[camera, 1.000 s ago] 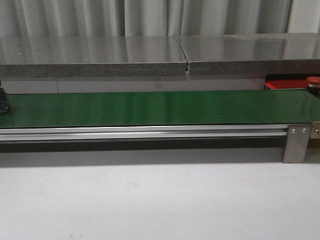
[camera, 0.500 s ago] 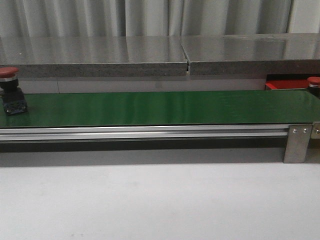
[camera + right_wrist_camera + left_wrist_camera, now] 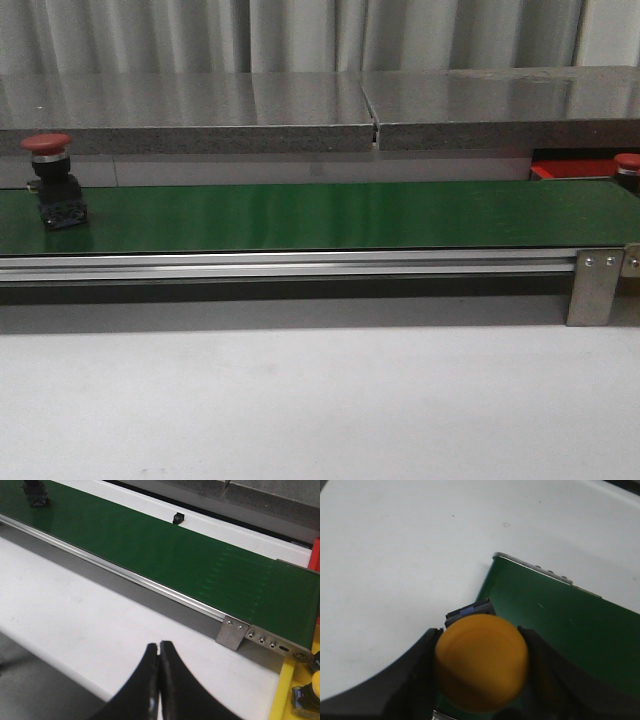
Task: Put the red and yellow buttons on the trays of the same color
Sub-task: 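Set the yellow button on the conveyor behind the red one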
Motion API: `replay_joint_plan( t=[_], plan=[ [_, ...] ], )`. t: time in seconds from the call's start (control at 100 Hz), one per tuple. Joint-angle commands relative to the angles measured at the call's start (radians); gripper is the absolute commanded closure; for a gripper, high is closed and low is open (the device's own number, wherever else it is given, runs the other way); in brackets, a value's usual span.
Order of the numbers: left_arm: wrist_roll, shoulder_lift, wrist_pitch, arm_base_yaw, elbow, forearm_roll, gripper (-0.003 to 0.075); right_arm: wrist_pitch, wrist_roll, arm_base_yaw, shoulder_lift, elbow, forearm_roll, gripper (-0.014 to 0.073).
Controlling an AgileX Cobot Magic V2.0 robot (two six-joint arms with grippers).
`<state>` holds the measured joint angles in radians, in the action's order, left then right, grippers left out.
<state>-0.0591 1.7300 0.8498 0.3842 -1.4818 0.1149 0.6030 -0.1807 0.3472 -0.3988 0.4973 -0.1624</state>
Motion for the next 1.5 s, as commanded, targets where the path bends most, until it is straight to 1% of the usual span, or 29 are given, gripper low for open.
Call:
replay_joint_plan(
  t=[0.0,0.13,0.42,0.49,0.56,0.61,0.65,0.7,0.78,0.98,1.07,1.14,1.19,1.2,1.21,1.25,1.26,1.3,1.33,1.34,1.35,1.37,1.4,1.41,1.49],
  plan=[
    [-0.002,-0.051,-0.031,-0.029,-0.009,0.017,0.0499,-0.070,-0.007,0.000,-0.007,0.026,-0.008,0.0662],
    [-0.004,-0.037,-0.024,-0.050,0.001,0.017,0.0499,-0.070,-0.007,0.000,-0.007,0.026,-0.008,0.0662],
    [-0.004,0.026,-0.021,-0.051,0.002,0.017,0.0491,-0.070,-0.007,0.000,-0.007,0.026,-0.008,0.0662],
    [-0.008,0.033,-0.024,-0.051,0.002,0.017,0.0443,-0.070,-0.007,0.000,-0.007,0.026,-0.008,0.0662],
    [-0.008,0.033,-0.024,-0.051,0.002,0.017,0.0344,-0.070,-0.007,0.000,-0.007,0.026,-0.008,0.0662],
    [-0.008,0.033,-0.024,-0.051,0.002,0.017,0.0257,-0.070,-0.007,0.000,-0.007,0.026,-0.008,0.0662],
    [-0.008,0.033,-0.024,-0.051,0.002,0.017,0.0211,-0.070,-0.007,0.000,-0.007,0.026,-0.008,0.0662],
    [-0.008,0.033,-0.024,-0.051,0.002,0.017,0.0194,-0.070,-0.007,0.000,-0.007,0.026,-0.008,0.0662],
    [-0.034,0.023,-0.029,-0.054,0.002,0.022,0.0199,-0.070,-0.007,0.000,-0.007,0.026,-0.008,0.0662],
    [-0.098,-0.069,-0.071,-0.102,0.002,0.053,0.0252,-0.070,-0.007,0.000,-0.007,0.026,-0.008,0.0662],
    [-0.112,-0.121,-0.083,-0.142,0.002,0.055,0.0290,-0.070,-0.007,0.000,-0.007,0.026,-0.008,0.0662],
    [-0.112,-0.157,-0.084,-0.177,0.006,0.055,0.0335,-0.070,-0.007,0.000,-0.007,0.026,-0.008,0.0662],
    [-0.114,-0.184,-0.084,-0.206,0.019,0.057,0.0381,-0.070,-0.007,0.000,-0.007,0.026,-0.008,0.0662],
    [-0.114,-0.191,-0.084,-0.214,0.023,0.057,0.0406,-0.070,-0.007,0.000,-0.007,0.026,-0.008,0.0662],
    [-0.114,-0.195,-0.084,-0.219,0.023,0.057,0.0406,-0.070,-0.007,0.000,-0.007,0.026,-0.008,0.0662],
    [-0.114,-0.217,-0.084,-0.245,0.044,0.059,0.0476,-0.070,-0.007,0.000,-0.007,0.026,-0.008,0.0662],
    [-0.114,-0.221,-0.084,-0.249,0.048,0.059,0.0476,-0.070,-0.007,0.000,-0.007,0.026,-0.008,0.0662],
    [-0.114,-0.244,-0.090,-0.276,0.071,0.062,0.0557,-0.070,-0.007,0.000,-0.007,0.026,-0.008,0.0662],
    [-0.114,-0.259,-0.096,-0.293,0.089,0.067,0.0593,-0.070,-0.007,0.000,-0.007,0.026,-0.008,0.0662],
    [-0.114,-0.267,-0.101,-0.302,0.098,0.068,0.0628,-0.070,-0.007,0.000,-0.007,0.026,-0.008,0.0662],
    [-0.114,-0.271,-0.103,-0.306,0.098,0.068,0.0628,-0.070,-0.007,0.000,-0.007,0.026,-0.008,0.0662],
    [-0.114,-0.284,-0.111,-0.319,0.116,0.070,0.0673,-0.070,-0.007,0.000,-0.007,0.026,-0.008,0.0662],
    [-0.114,-0.300,-0.122,-0.336,0.136,0.070,0.0705,-0.070,-0.007,0.000,-0.007,0.026,-0.008,0.0662],
    [-0.114,-0.309,-0.128,-0.345,0.146,0.070,0.0735,-0.070,-0.007,0.000,-0.007,0.026,-0.008,0.0662],
    [-0.114,-0.357,-0.153,-0.389,0.193,0.070,0.0739,-0.070,-0.007,0.000,-0.007,0.026,-0.008,0.0662]
  ],
)
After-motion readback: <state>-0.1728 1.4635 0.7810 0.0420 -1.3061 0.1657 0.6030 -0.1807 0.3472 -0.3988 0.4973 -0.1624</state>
